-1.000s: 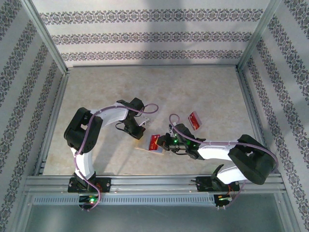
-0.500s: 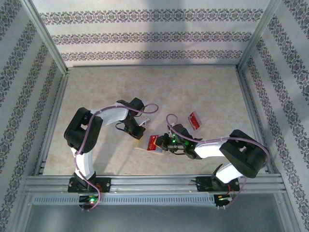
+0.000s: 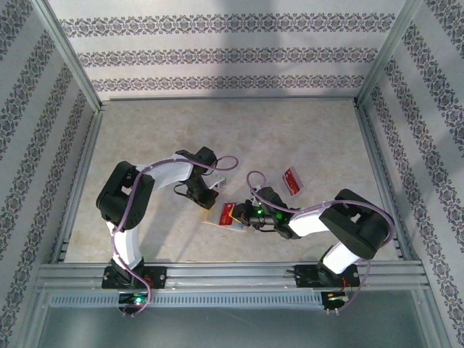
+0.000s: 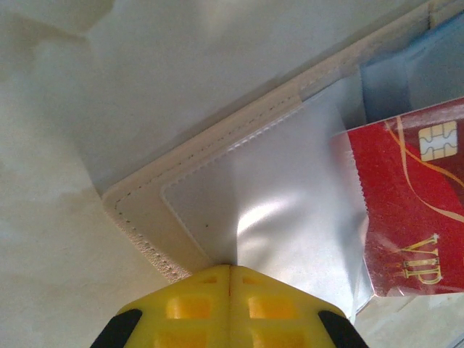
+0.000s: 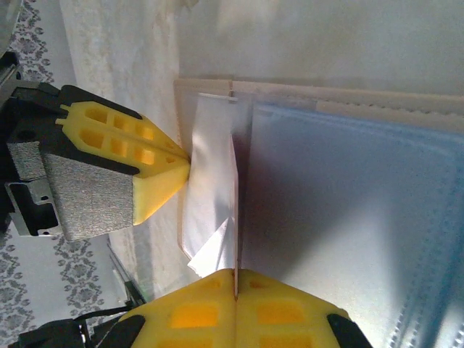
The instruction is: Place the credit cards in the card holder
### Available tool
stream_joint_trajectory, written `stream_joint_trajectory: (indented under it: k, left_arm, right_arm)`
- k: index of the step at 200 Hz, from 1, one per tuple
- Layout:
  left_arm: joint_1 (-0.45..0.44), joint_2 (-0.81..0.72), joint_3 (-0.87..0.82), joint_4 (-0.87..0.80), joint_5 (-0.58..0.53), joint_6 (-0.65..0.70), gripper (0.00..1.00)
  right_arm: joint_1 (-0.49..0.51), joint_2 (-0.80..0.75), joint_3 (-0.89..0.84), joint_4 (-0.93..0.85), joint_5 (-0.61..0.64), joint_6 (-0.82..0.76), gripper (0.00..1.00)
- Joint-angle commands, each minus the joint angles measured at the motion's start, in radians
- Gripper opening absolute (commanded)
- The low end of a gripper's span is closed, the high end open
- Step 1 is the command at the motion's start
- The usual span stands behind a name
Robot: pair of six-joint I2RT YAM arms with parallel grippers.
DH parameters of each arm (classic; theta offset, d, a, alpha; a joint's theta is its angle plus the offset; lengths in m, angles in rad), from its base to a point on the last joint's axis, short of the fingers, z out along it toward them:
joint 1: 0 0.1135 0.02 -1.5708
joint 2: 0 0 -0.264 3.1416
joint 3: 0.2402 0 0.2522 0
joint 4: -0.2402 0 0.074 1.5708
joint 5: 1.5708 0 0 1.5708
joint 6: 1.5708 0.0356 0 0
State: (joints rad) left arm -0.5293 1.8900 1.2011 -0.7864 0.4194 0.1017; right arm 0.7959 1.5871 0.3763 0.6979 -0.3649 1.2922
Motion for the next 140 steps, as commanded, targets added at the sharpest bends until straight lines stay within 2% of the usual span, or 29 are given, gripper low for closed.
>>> stream_joint_trajectory:
  k: [1,28,102,140]
  left_arm:
    - [-0.009,0.019,-0.019,-0.003,-0.036,0.019,0.00]
    - [-0.009,0.014,-0.010,-0.012,-0.053,0.017,0.00]
    - [-0.010,0.019,-0.022,-0.002,-0.039,0.018,0.00]
    - [-0.009,0.020,-0.011,-0.009,-0.050,0.016,0.00]
  right_arm:
    - [-0.006,0.022,-0.008,0.044,-0.006,0.008,0.00]
    - [-0.010,0.033,-0.027,0.121,0.004,0.037,0.00]
    - [-0.015,0.068,-0.075,0.195,0.011,0.036,0.00]
    - [-0.011,0.118,-0.069,0.315,-0.001,0.053,0.00]
